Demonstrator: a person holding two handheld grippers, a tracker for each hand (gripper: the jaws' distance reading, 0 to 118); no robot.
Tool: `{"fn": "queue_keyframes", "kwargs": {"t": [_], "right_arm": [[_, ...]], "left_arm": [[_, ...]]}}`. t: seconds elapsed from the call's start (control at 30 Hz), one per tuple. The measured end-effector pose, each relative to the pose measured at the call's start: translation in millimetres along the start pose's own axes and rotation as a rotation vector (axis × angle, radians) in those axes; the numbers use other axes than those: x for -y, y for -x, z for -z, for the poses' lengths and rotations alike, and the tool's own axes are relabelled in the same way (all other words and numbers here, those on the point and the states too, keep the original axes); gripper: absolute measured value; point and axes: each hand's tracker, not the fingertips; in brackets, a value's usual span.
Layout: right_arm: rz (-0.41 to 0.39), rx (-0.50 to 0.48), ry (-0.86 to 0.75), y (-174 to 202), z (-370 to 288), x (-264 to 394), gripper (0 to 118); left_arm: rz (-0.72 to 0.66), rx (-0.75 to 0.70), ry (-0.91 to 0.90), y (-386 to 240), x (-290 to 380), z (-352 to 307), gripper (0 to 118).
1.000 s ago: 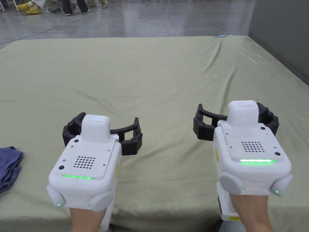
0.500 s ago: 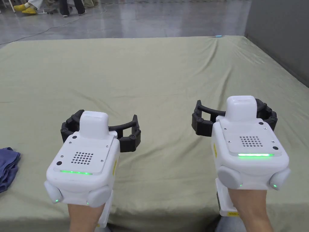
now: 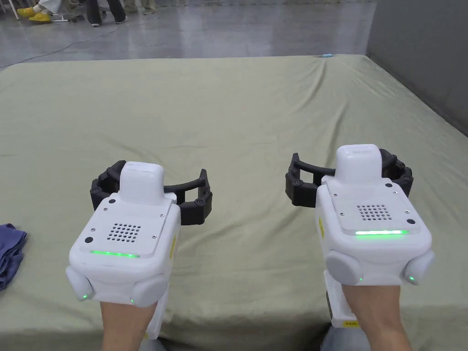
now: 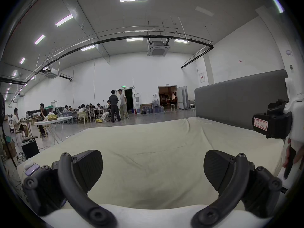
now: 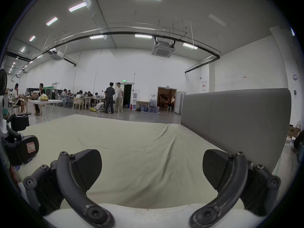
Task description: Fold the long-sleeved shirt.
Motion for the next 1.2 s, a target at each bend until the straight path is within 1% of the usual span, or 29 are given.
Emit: {"fn": "queue_keyframes", "kwargs": {"t": [0.1,0.23,0.4,1.2], "right_arm": [[0.017,0.002,-0.003,-1.2,-1.0,-0.2,118],[0.008,0.007,-0.001,-1.2,-0.9,0.3,118],[0.007,0.008,0.006,0.4,-0.8,2.9,118],[0.002,-0.001,0.006,4.3,-0.3,3.7,118]], "left_arm": [[-0.013,0.006,0.004,-0.2,2.6,-1.2,117],[0.001,0.001,0.009,0.4,3.7,-2.0,117],[-0.028,-0.003,0.007,5.7,5.2,-3.8,117],[-0.029,0.000,0.002,1.9,6.2,-1.3,117]]}}
